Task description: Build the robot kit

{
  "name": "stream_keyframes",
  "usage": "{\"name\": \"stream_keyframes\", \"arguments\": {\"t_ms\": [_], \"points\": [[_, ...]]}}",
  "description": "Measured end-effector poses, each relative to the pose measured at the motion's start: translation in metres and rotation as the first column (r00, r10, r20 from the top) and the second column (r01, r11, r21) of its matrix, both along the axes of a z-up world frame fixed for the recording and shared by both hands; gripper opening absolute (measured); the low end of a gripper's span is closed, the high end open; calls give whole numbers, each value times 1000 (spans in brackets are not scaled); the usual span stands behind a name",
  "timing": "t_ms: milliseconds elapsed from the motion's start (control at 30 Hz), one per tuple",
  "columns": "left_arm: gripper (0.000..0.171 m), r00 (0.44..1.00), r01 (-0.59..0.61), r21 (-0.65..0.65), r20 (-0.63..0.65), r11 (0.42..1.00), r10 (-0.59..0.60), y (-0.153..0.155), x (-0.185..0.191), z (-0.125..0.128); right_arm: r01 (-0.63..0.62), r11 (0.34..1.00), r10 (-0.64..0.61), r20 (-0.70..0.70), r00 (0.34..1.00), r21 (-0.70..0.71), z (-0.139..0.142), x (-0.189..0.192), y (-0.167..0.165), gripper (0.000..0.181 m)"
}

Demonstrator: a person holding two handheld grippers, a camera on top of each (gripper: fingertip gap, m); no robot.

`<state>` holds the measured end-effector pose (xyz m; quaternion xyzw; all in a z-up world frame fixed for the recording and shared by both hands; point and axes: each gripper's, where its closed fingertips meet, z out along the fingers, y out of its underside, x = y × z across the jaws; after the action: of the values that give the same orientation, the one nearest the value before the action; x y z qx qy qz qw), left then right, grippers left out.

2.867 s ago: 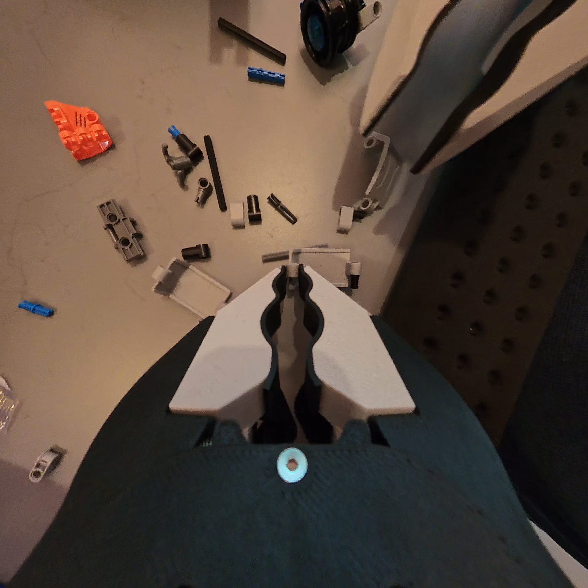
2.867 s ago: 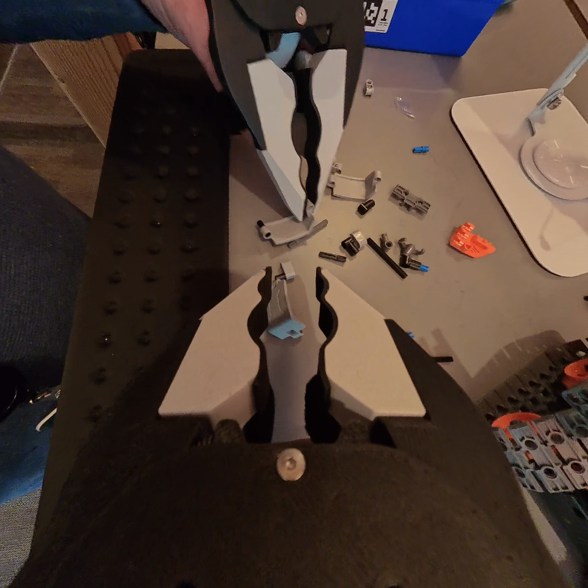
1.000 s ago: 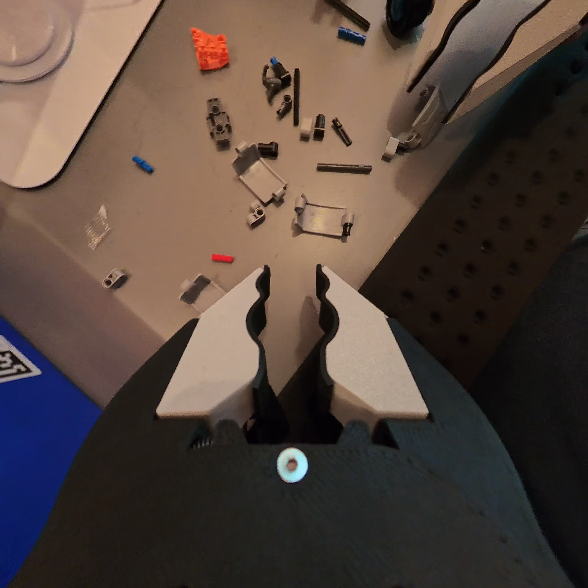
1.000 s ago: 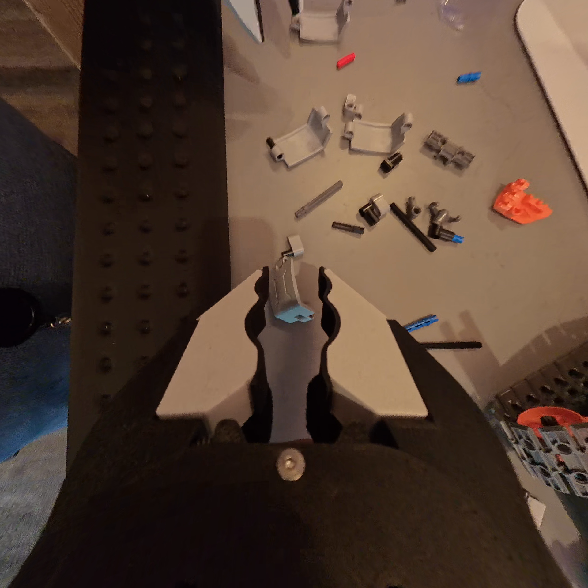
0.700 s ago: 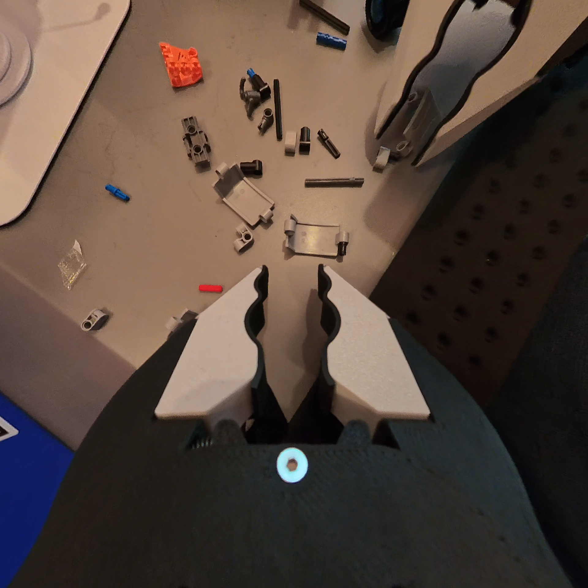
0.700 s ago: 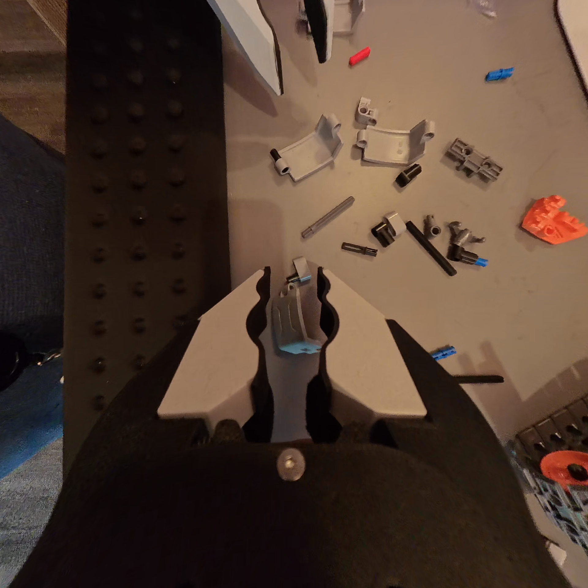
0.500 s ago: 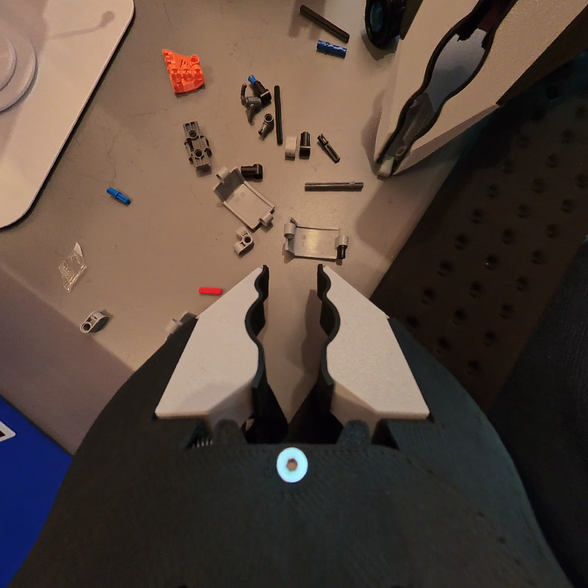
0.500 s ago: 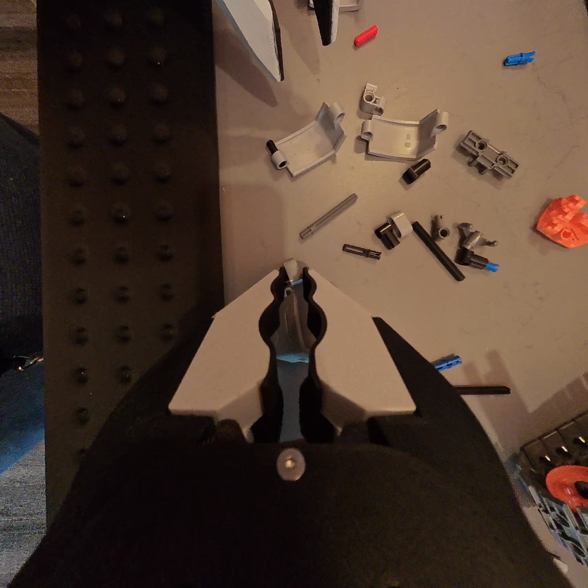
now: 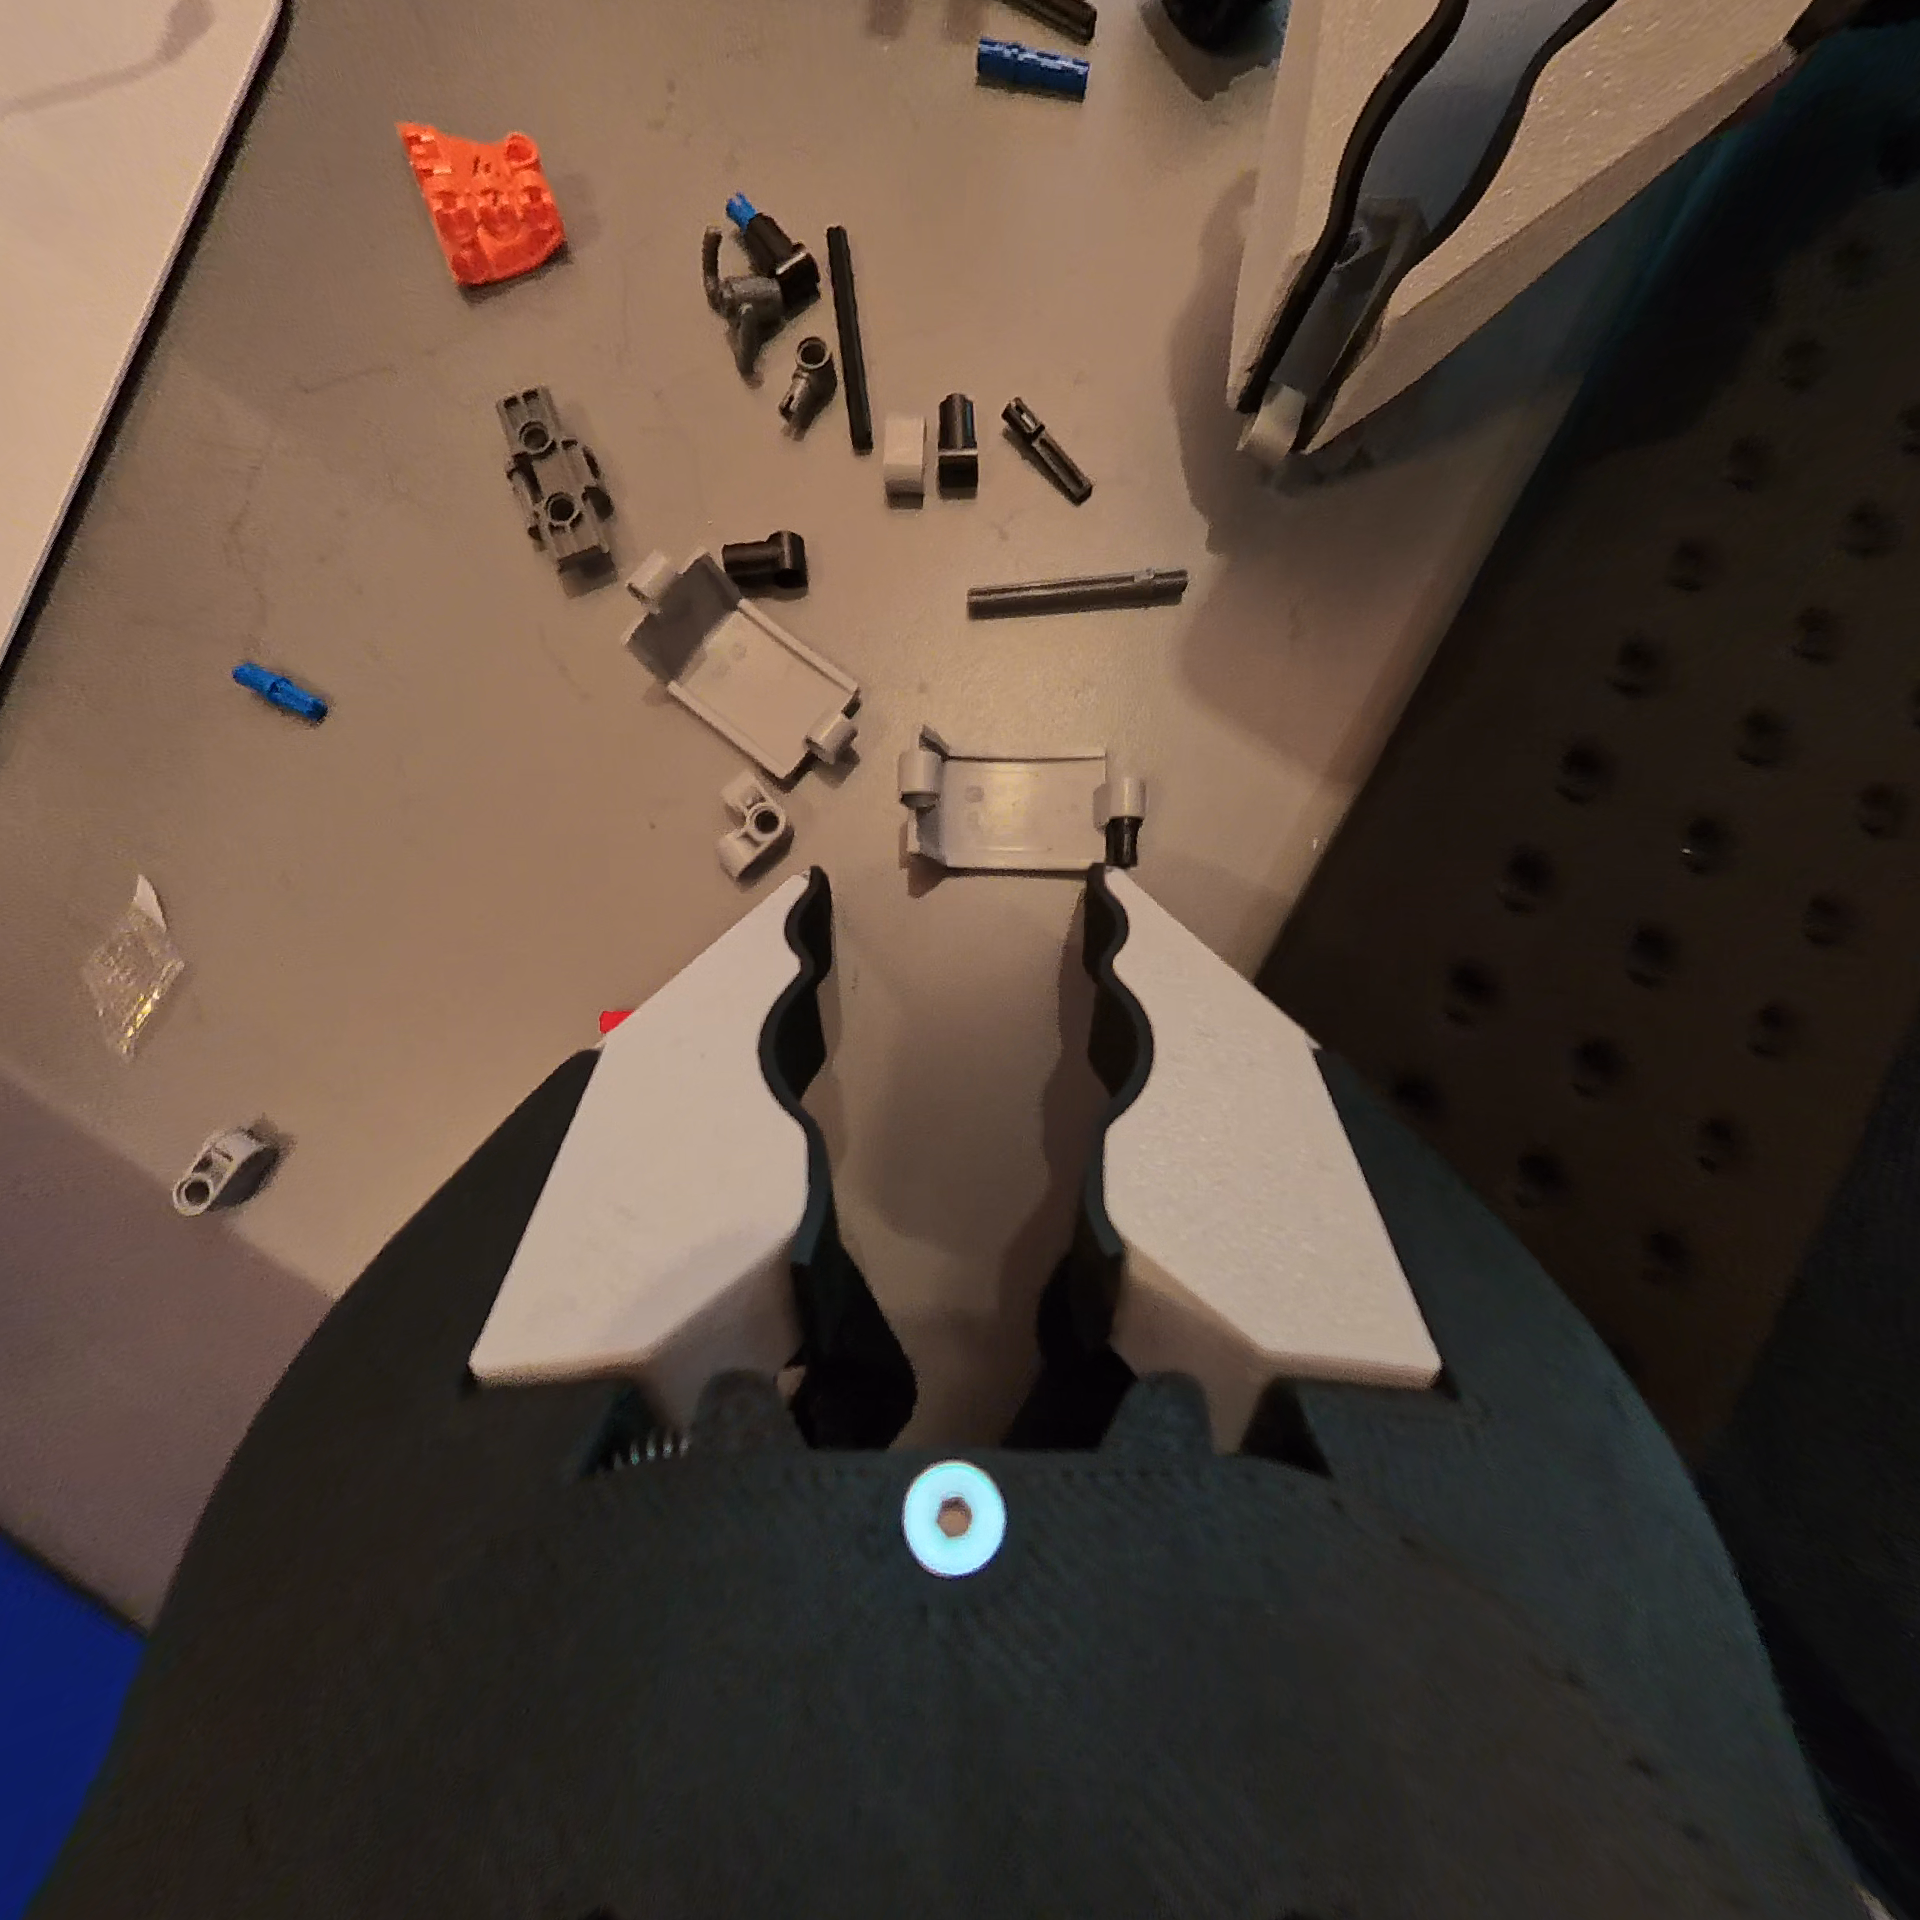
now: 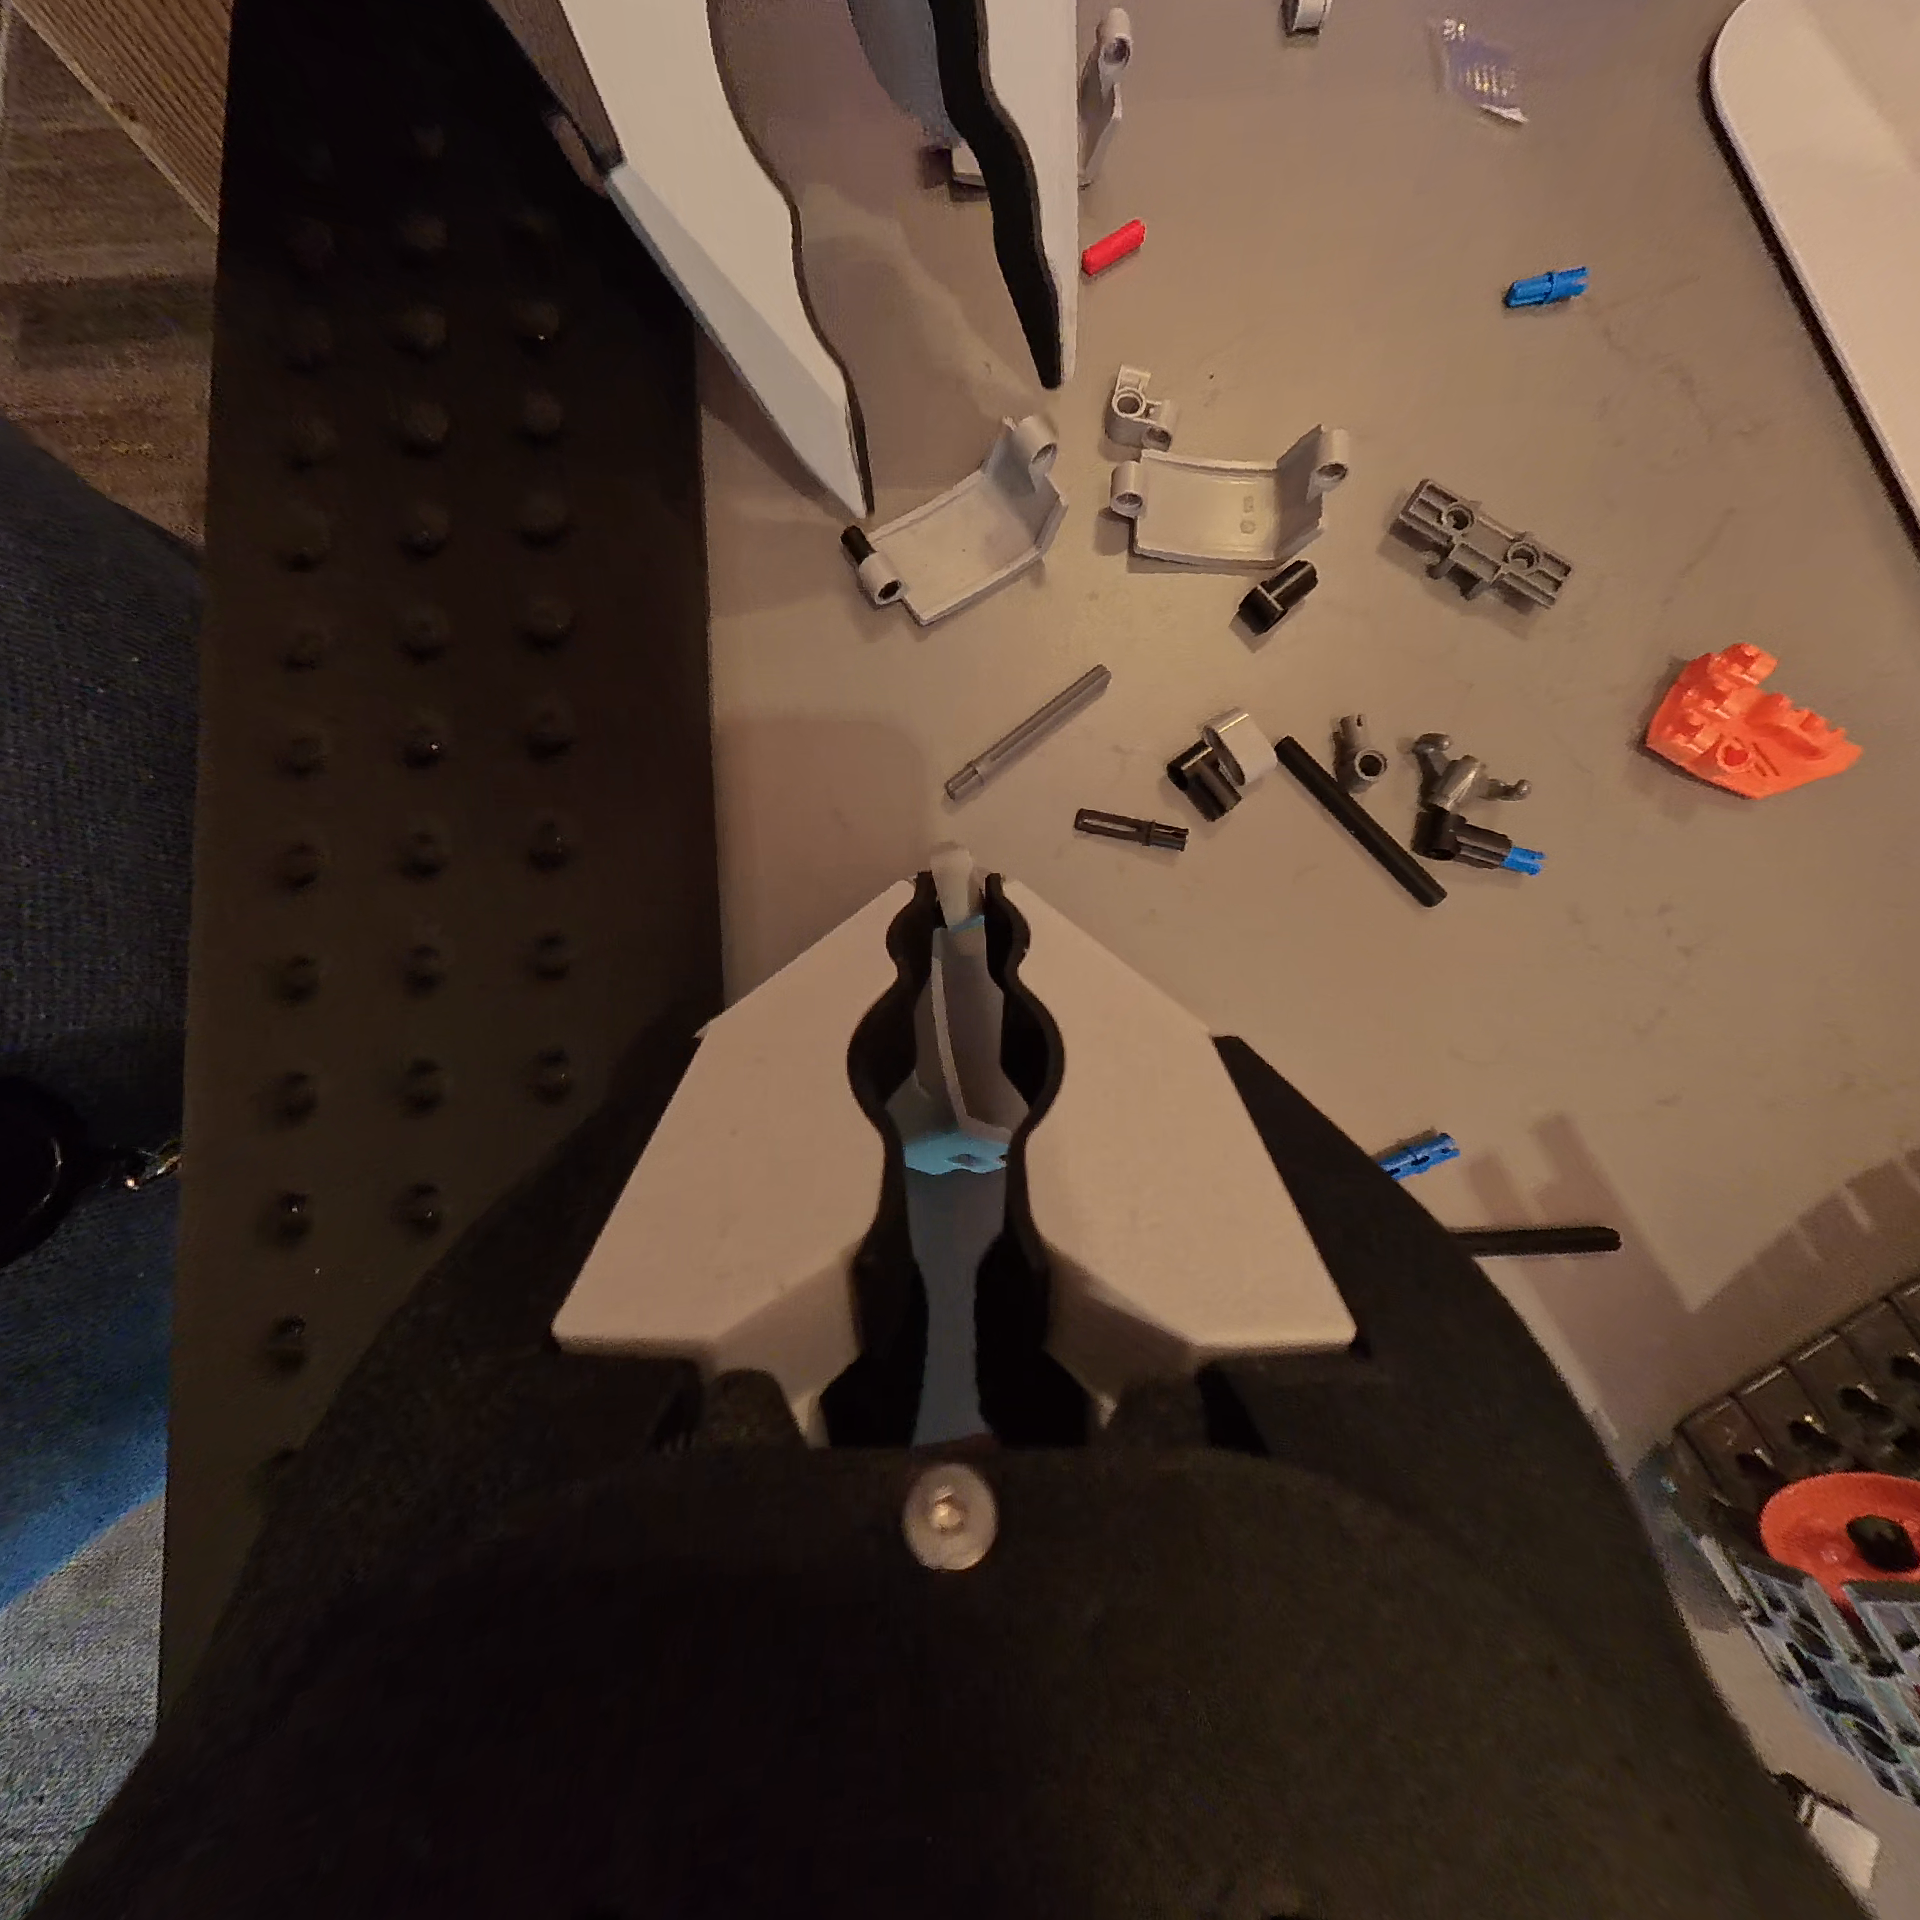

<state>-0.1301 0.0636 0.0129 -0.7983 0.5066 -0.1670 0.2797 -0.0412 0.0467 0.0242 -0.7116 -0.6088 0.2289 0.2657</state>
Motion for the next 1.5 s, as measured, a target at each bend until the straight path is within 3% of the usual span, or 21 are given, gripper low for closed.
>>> {"name": "stream_keyframes", "arguments": {"t_ms": [267, 400, 600, 900, 1033, 1200, 1367, 1500], "points": [[58, 997, -55, 91, -51, 994, 60, 12, 11, 0, 8, 1000, -8, -34, 999, 4, 4, -1, 1, 7], [57, 996, -87, 77, 3, 993, 87, 8, 2, 11, 9, 1000, -8, -88, 996, 20, 13, 1, 1, 7], [48, 997, -76, 10, -1, 997, 76, -3, -2, 3, 21, 999, -17, -126, 992, 31, 22, 10, -5, 7], [48, 999, -31, 18, -3, 999, 31, -3, -5, 14, 160, 987, -154, -278, 948, -3, 58, 63, -3, 7], [49, 1000, 1, -15, 16, 1000, -1, -7, -1, 16, 187, 982, -177, -241, 954, 18, 50, 58, 2, 7], [51, 999, 20, -37, -24, 999, -21, -6, -3, 3, 177, 982, -171, -86, 982, 68, 19, 35, 18, 7], [48, 999, 8, -25, -38, 1000, -9, -4, 1, -3, 125, 992, -125, 47, 991, 23, -7, 23, 22, 7], [48, 999, -4, -7, -32, 1000, 4, -2, 1, -3, 81, 997, -81, 74, 994, 2, -5, 17, 22, 12]]}}
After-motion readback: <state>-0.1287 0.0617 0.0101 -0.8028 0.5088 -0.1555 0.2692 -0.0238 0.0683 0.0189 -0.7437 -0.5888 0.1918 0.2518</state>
